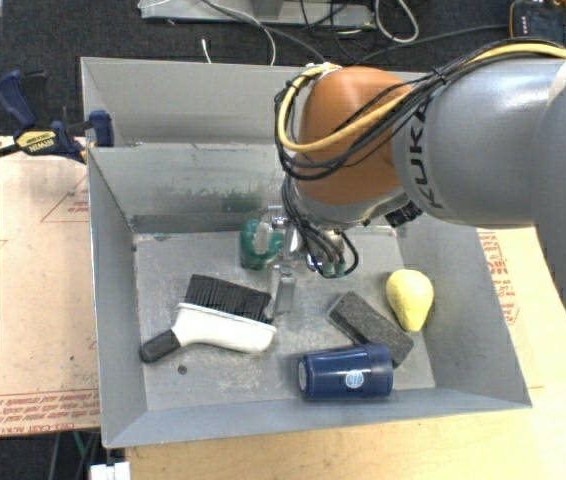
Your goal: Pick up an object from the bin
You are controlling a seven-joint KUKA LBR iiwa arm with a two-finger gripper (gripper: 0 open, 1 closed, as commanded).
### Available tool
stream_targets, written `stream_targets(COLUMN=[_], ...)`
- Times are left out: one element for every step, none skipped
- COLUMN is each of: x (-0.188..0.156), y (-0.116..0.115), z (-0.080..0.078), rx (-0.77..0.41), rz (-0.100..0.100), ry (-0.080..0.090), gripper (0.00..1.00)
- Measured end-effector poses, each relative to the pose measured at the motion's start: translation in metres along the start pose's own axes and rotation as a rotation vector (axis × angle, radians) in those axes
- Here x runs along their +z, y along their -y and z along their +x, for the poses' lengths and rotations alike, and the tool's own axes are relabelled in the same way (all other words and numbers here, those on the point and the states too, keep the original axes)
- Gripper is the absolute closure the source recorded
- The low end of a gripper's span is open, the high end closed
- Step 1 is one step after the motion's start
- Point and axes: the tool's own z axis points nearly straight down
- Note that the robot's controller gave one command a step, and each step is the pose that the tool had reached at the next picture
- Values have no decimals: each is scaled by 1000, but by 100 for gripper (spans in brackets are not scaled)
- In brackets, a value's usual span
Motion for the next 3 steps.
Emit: stream_targets(x=[-5,59,55], y=[1,-47,-36], z=[-1,36,42], rx=[4,-1,170], rz=[-1,-2,-2], ry=[7,-2,8], gripper=[0,0,0])
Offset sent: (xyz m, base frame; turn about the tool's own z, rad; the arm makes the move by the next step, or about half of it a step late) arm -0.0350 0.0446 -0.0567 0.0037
